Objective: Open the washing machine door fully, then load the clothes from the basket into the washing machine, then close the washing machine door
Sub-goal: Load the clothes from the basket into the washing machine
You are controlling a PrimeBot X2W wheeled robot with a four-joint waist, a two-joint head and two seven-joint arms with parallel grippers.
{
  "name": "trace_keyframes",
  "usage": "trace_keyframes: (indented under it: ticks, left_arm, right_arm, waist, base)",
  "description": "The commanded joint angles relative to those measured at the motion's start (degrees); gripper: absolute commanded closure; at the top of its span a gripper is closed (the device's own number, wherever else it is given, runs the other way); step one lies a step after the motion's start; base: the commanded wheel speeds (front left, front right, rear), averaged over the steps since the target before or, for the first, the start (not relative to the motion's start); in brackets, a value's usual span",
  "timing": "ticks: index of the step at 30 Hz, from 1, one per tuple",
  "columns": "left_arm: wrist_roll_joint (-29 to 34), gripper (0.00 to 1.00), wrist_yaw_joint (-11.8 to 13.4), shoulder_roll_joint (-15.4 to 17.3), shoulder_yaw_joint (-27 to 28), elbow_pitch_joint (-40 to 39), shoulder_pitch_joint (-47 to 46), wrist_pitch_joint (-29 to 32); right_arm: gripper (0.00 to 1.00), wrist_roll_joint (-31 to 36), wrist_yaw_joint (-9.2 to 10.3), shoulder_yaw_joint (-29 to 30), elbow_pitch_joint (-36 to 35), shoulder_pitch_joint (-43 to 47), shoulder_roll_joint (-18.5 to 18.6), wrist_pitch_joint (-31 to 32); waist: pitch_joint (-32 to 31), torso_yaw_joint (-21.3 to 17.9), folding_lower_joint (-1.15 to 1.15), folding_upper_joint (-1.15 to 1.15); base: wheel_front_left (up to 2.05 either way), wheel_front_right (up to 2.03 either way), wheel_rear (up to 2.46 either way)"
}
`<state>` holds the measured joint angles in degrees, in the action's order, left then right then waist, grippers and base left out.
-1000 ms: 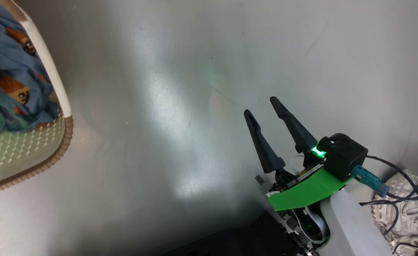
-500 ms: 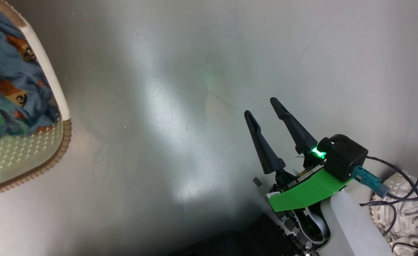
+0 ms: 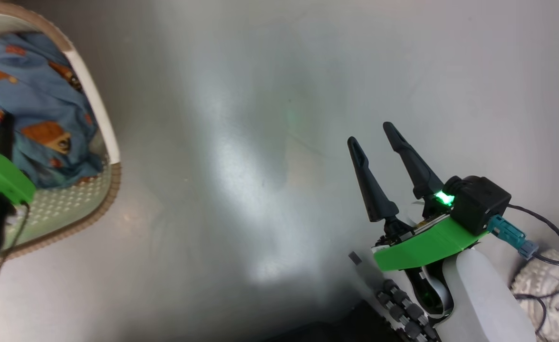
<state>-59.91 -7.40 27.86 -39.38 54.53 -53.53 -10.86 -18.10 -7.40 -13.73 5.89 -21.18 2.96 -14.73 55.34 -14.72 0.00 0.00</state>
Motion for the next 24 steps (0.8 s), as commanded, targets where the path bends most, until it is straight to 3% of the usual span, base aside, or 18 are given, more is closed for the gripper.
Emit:
trace_keyframes:
  ticks: [1, 12, 24]
  left_arm:
    - [-0.7, 1.0, -0.1, 2.2, 1.0, -0.8, 2.3, -0.8]
    - [-4.4, 1.0, -0.1, 0.1, 1.3, -5.7, 7.2, -4.1]
    - [5.0, 1.0, -0.1, -2.4, 14.7, -15.9, 16.2, -4.1]
  right_arm:
    - [0.0, 0.5, -0.09, -0.7, -0.7, 1.8, -0.1, -0.3]
    - [0.0, 2.4, -0.09, 1.1, 1.4, 1.6, -0.1, -0.3]
    - [0.0, 3.2, -0.09, 3.0, 3.1, 2.2, -0.1, -0.3]
  waist:
    - [-2.0, 1.8, 0.0, 0.0]
    - [-8.1, 5.4, 0.0, 0.0]
    - [-15.5, 7.7, 0.0, 0.0]
  base:
    - [0.0, 0.0, 0.0]
    - [0.0, 0.0, 0.0]
    - [0.0, 0.0, 0.0]
